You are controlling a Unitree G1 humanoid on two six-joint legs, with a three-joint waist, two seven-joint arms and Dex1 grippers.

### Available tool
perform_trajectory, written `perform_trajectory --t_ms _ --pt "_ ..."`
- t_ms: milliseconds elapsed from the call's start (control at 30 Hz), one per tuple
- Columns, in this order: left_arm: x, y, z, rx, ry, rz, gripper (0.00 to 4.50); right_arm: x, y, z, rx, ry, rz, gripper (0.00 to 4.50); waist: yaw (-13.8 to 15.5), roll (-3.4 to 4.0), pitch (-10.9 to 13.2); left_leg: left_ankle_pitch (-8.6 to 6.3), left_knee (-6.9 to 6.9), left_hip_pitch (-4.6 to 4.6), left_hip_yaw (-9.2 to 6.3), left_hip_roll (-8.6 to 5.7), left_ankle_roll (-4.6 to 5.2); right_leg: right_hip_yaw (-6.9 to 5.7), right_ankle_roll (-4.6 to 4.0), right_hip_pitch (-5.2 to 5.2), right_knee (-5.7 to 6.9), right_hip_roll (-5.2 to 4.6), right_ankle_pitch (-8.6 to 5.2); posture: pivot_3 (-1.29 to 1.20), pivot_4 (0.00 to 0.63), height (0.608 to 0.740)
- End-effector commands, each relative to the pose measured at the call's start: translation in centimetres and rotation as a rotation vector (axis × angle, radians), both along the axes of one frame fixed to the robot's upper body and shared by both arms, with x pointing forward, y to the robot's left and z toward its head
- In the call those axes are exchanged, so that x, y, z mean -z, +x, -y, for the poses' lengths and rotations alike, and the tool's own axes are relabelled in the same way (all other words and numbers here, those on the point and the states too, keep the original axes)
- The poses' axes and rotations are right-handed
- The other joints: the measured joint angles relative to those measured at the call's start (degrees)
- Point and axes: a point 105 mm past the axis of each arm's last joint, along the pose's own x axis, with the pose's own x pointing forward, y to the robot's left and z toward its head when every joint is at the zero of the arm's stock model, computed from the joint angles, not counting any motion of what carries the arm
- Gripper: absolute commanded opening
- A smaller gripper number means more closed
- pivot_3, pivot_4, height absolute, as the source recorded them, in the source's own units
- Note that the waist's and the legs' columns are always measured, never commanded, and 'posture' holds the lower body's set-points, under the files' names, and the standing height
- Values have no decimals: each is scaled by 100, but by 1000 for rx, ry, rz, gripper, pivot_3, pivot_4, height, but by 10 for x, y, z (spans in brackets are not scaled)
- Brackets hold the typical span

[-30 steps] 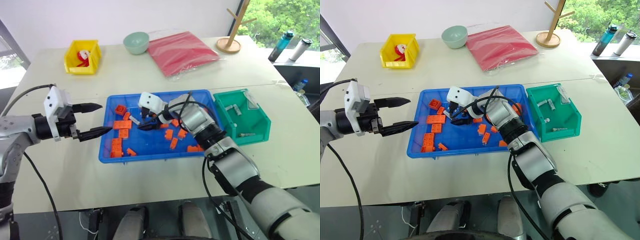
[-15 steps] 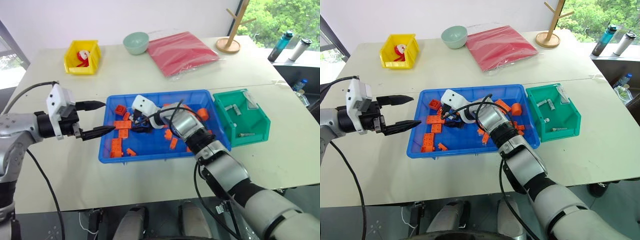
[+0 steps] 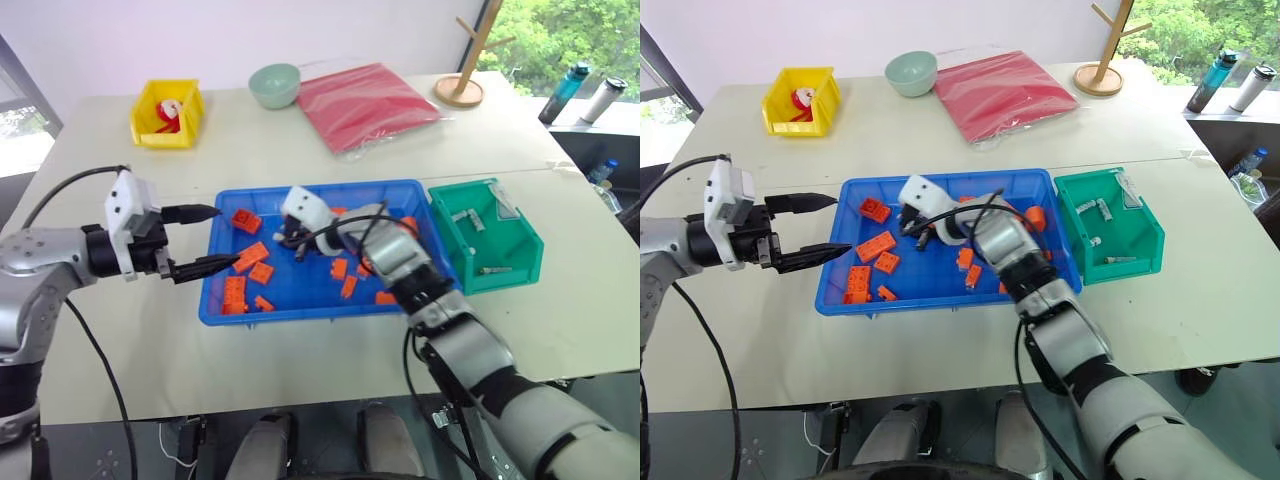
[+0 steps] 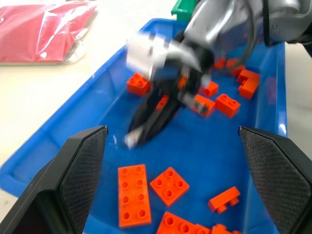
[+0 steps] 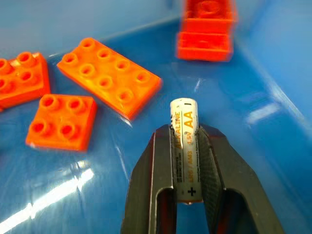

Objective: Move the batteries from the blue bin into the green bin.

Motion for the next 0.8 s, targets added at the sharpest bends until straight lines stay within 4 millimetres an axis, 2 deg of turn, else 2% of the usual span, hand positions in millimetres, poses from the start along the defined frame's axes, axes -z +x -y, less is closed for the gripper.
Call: perform_trajectory --t_ms 33,133,267,333,433,633,667,767,800 --pt "-6 -5 13 62 -17 24 4500 -64 -16 43 80 151 55 86 36 0 0 0 0 -5 -1 -2 0 0 0 -1 -3 -2 0 0 150 717" --pt "-5 -6 23 106 -30 17 4500 -84 -27 97 233 185 59 86 121 0 0 0 -1 -5 4 0 1 0 0 -1 -3 -1 0 0 150 717" --pt "-4 -5 39 164 -56 19 4500 -91 -41 175 509 154 75 86 198 -1 -1 -1 2 -4 12 0 2 0 0 4 -7 -4 0 0 150 717" --pt "-3 -3 47 189 -67 21 4500 -90 -52 203 611 147 70 86 255 -1 -1 -2 4 -4 20 -3 5 1 0 6 -9 -8 0 0 150 717" --pt "-3 1 57 221 -79 25 4500 -74 -66 232 722 97 49 86 279 -3 -2 -3 4 -4 32 0 6 2 0 6 -9 -9 0 0 150 717" --pt "-6 6 62 253 -81 35 4500 -57 -76 256 842 87 32 86 270 -3 -2 -3 3 1 46 8 7 3 1 6 -7 -6 0 0 150 717" --pt "-6 7 63 256 -80 35 4500 -56 -76 259 853 79 36 1140 275 -3 -2 -3 4 1 47 8 7 3 1 7 -8 -6 0 0 150 717" --pt "-6 7 64 263 -77 35 4500 -60 -74 260 825 22 93 2355 276 -3 -2 -3 5 1 46 6 7 3 0 9 -8 -8 0 0 150 717" --pt "-7 7 64 265 -77 35 4500 -64 -73 258 801 11 118 2355 279 -3 -2 -3 6 1 46 5 7 3 0 9 -8 -8 0 0 150 717"
